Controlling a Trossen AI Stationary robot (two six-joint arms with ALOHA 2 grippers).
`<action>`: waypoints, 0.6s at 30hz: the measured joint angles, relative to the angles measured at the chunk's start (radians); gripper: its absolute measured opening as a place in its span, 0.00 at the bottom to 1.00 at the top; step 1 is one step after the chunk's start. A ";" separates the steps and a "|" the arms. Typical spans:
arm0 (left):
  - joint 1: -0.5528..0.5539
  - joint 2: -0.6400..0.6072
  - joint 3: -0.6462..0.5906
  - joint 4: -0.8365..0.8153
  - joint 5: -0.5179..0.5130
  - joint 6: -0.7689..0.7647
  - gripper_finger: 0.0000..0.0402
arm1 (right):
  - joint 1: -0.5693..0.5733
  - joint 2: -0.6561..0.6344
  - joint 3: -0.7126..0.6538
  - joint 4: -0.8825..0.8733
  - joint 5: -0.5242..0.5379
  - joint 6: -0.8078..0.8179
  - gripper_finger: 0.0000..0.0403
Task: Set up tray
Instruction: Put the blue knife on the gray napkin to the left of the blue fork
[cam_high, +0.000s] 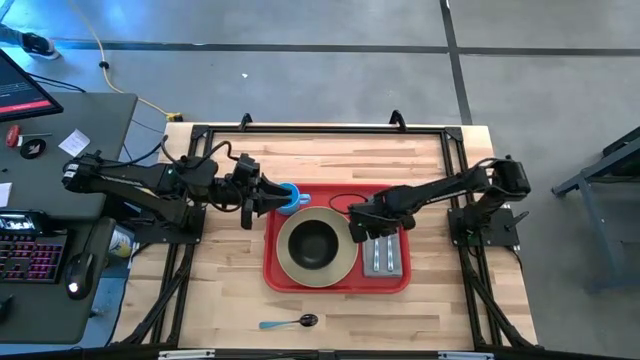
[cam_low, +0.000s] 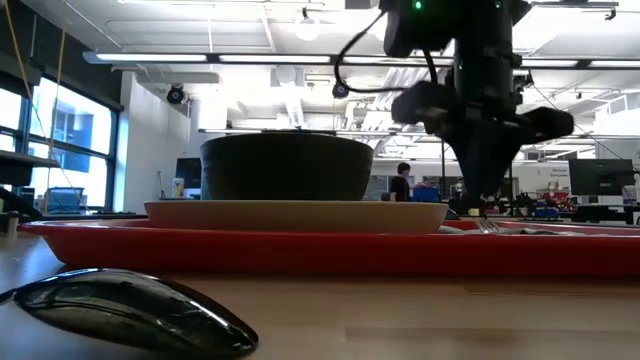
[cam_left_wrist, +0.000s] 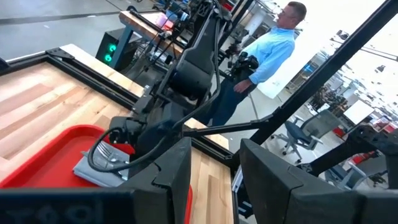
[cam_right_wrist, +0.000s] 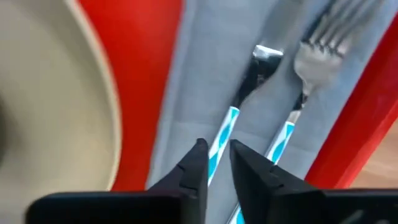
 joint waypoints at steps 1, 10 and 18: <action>0.000 0.000 0.000 0.000 0.000 0.000 0.43 | 0.002 0.005 -0.005 0.000 -0.002 0.013 0.17; 0.000 0.000 0.000 0.000 0.001 -0.001 0.43 | 0.026 0.008 -0.104 0.127 -0.049 0.110 0.34; 0.000 0.000 0.000 0.001 0.005 -0.001 0.43 | 0.045 0.008 -0.112 0.143 0.018 0.138 0.29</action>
